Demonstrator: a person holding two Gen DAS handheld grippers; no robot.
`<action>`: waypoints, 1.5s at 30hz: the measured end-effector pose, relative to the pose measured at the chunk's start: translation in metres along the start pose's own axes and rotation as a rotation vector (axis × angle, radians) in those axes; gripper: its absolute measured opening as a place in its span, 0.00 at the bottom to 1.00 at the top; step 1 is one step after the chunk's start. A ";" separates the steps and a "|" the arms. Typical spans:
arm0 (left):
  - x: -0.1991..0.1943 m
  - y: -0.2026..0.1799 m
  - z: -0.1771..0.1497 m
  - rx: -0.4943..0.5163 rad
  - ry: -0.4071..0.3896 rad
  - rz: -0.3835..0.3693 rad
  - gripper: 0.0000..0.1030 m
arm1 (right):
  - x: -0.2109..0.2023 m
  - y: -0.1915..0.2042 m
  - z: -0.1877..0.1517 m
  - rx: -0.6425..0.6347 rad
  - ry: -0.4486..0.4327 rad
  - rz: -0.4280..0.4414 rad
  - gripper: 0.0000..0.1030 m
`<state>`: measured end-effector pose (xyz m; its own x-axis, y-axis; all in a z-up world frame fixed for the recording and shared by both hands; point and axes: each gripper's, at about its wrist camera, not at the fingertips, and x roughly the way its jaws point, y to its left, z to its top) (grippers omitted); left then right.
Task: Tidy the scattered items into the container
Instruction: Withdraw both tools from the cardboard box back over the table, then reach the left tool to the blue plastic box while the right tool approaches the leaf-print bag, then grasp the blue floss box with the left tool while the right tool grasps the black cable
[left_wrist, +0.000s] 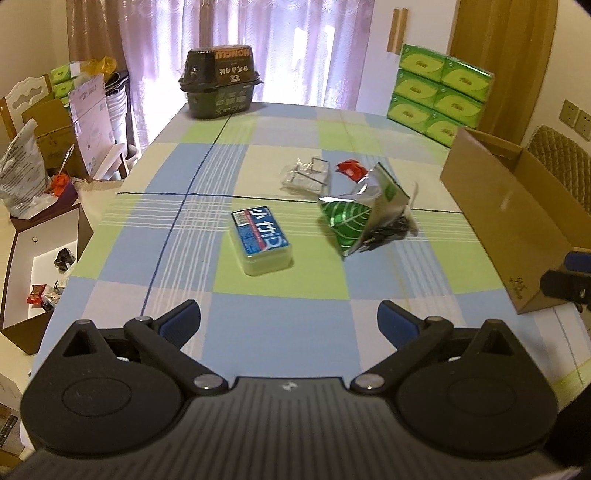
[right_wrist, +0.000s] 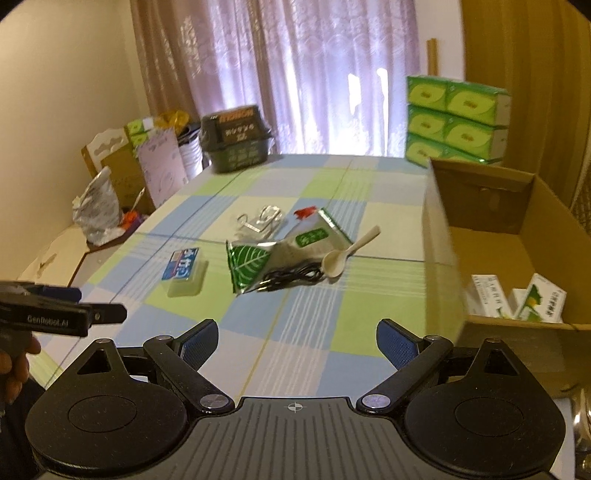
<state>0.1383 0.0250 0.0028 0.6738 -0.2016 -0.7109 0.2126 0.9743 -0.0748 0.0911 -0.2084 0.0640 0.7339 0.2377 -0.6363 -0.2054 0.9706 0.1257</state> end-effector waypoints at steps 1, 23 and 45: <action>0.004 0.002 0.001 0.001 0.003 0.002 0.97 | 0.007 0.001 0.001 -0.003 0.011 0.002 0.94; 0.125 0.027 0.045 -0.032 0.053 0.034 0.92 | 0.132 -0.023 0.025 0.003 0.084 -0.016 0.94; 0.164 0.018 0.047 0.106 0.074 0.027 0.58 | 0.213 -0.028 0.045 0.249 0.100 -0.107 0.67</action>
<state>0.2856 0.0045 -0.0826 0.6268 -0.1640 -0.7617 0.2713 0.9624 0.0160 0.2823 -0.1833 -0.0414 0.6731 0.1409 -0.7260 0.0440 0.9723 0.2295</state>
